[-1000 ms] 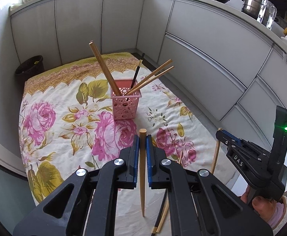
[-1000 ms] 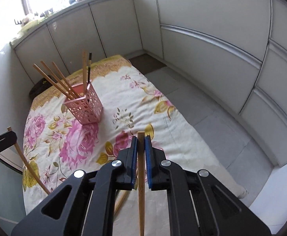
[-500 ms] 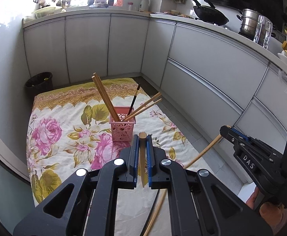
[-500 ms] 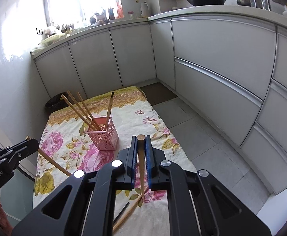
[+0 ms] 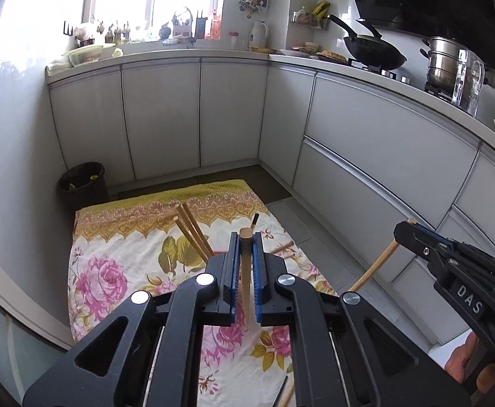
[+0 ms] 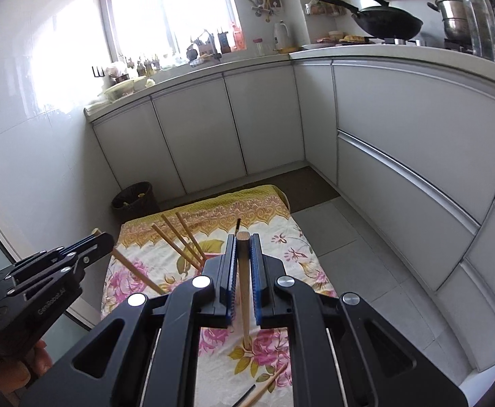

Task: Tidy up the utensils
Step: 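Carry both held chopsticks up over the pink lattice holder, then open the left tool over the holder while the right tool releases its chopstick, then withdraw both open tools and lower them toward the remaining sticks, then grasp the thin black stick with the left tool while the right tool grasps a wooden chopstick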

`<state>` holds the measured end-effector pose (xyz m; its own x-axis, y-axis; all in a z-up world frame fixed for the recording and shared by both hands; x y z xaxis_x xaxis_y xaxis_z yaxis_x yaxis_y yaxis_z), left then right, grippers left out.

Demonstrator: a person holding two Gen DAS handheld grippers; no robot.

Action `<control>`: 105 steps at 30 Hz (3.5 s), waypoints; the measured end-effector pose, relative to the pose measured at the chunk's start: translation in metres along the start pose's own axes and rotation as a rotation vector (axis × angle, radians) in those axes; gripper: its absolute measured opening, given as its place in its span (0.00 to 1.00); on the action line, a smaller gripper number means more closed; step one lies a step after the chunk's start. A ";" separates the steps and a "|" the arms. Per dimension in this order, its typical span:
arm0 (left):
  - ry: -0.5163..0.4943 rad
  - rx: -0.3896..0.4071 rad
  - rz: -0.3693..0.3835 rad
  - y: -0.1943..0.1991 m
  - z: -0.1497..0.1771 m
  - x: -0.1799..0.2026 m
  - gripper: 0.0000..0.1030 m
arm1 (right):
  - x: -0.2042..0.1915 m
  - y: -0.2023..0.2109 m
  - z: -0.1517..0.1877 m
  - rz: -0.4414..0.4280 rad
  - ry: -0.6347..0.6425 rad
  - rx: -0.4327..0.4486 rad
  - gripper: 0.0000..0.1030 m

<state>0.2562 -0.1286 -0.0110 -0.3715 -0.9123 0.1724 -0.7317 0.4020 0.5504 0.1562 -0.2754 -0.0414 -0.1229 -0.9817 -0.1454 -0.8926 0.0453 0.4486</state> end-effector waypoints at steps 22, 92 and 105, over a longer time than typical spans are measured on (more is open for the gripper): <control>0.164 -0.012 0.036 -0.085 -0.055 -0.058 0.12 | -0.049 -0.062 -0.084 -0.078 0.012 0.096 0.08; -0.237 -0.819 -0.070 -0.146 0.294 -0.012 0.48 | 0.115 -0.059 0.238 0.122 -0.291 -0.465 0.93; -0.218 -0.849 -0.026 -0.156 0.304 0.006 0.35 | 0.114 -0.062 0.246 0.094 -0.303 -0.509 0.94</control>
<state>0.1944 -0.1731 -0.3438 -0.5246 -0.8505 0.0389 -0.1014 0.1078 0.9890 0.0910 -0.3447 -0.3024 -0.3762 -0.8778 -0.2967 -0.5615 -0.0387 0.8266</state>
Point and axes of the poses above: each gripper's, at about its wrist camera, not at the fingertips, and y roughly against the way its jaws point, x to its right, z to its underside, the point moved 10 cm from there along -y, roughly the way its jaws point, and after that the axes turned 8 degrees about y, right-handed, at the moved point
